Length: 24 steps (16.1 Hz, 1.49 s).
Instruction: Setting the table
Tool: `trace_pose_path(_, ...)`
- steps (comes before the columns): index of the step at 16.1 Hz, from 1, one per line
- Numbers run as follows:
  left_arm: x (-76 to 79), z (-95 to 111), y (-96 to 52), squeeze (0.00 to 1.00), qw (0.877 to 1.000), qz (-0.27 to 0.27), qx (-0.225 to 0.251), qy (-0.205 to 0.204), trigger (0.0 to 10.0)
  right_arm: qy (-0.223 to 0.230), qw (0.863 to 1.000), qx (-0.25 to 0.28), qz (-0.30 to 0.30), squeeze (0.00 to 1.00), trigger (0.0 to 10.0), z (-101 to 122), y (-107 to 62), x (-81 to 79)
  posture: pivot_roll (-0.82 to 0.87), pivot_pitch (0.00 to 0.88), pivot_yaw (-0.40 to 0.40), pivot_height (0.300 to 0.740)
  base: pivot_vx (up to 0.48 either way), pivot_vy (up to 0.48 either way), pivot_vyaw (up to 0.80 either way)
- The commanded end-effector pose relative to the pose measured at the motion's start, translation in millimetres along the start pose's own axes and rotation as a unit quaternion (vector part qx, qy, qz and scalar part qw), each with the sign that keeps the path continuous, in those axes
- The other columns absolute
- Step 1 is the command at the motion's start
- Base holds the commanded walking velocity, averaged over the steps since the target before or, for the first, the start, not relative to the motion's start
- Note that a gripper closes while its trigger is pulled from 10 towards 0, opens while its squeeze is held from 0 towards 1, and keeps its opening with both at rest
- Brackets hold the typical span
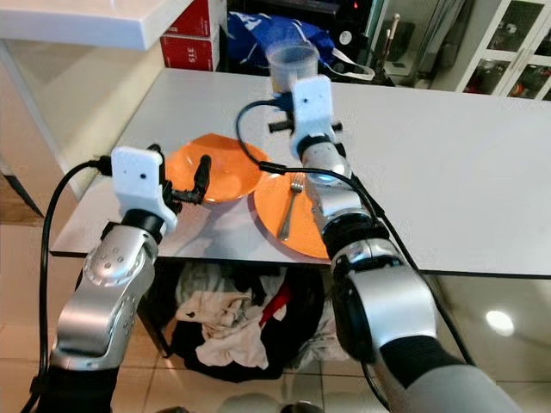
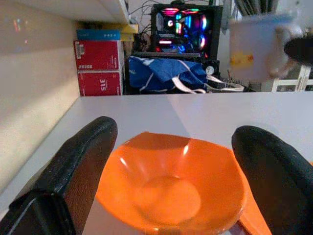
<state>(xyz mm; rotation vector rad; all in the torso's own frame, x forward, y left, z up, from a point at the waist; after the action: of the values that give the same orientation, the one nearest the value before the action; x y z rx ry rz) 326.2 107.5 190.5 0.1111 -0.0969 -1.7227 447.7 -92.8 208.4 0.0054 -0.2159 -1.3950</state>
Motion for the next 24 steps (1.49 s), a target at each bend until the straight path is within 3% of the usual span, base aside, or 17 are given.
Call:
trace_pose_path(1,0.1,6,-1.9,0.00,1.000,0.006,0.007,0.000,10.0,0.010,1.000,-0.001,-0.006,0.00,0.0,6,3.2,7.2,0.11,0.014,-0.075,0.740,0.000,0.000,0.00)
trace_pose_path(4,5.0,12,-5.7,0.00,1.000,0.003,0.004,-0.014,10.0,0.027,0.999,-0.038,-0.013,0.00,0.0,-9,0.7,12.0,0.14,0.040,-0.095,0.740,0.000,0.000,0.00)
trace_pose_path(7,31.6,32,-15.2,0.00,0.995,-0.078,-0.025,-0.052,10.0,0.027,0.998,-0.064,-0.006,0.00,0.0,-23,-2.7,8.8,0.19,0.084,-0.108,0.740,0.000,0.000,0.00)
trace_pose_path(10,37.5,43,-24.6,0.00,0.992,-0.109,-0.037,-0.042,10.0,0.028,0.996,-0.081,-0.010,0.00,0.0,-31,-5.3,9.3,0.23,0.120,-0.102,0.740,0.000,0.000,0.00)
trace_pose_path(16,31.2,56,-44.2,0.00,0.991,-0.118,-0.065,-0.026,10.0,0.003,0.995,-0.094,-0.037,0.00,0.0,-36,-7.7,22.6,0.28,0.174,-0.075,0.740,0.000,0.000,0.00)
trace_pose_path(21,27.9,59,-49.3,0.00,0.990,-0.116,-0.078,-0.022,10.0,-0.012,0.992,-0.105,-0.066,0.00,0.0,-41,-10.5,34.8,0.28,0.188,-0.057,0.740,0.000,0.000,0.00)
trace_pose_path(22,27.4,60,-49.9,0.00,0.990,-0.116,-0.081,-0.021,10.0,-0.019,0.991,-0.112,-0.073,0.00,2.2,-43,-11.9,37.5,0.28,0.193,-0.050,0.740,0.000,0.000,0.00)
trace_pose_path(23,27.6,60,-50.0,0.00,0.989,-0.118,-0.083,-0.020,10.0,-0.018,0.990,-0.118,-0.077,0.00,10.0,-47,-13.4,38.9,0.28,0.195,-0.047,0.740,0.000,0.000,0.00)
trace_pose_path(24,27.7,60,-50.2,0.00,0.989,-0.119,-0.085,-0.019,10.0,-0.018,0.989,-0.121,-0.078,0.00,10.0,-48,-14.2,39.1,0.28,0.197,-0.045,0.740,0.000,0.000,0.00)
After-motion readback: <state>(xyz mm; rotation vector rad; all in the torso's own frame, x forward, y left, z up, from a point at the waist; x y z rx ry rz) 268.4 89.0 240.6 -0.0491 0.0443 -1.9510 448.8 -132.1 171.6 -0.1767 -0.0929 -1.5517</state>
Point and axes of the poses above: a point about 5 cm out from each wrist's last joint towards the gripper, its own y axis pointing out of the wrist towards the gripper, its own z axis along the axis of the wrist's last joint, x = y × z, the point moved 4 cm from there along y, pointing out of the wrist towards the gripper, and after that the axes turned 3 degrees about -y, right-handed, at the moved point
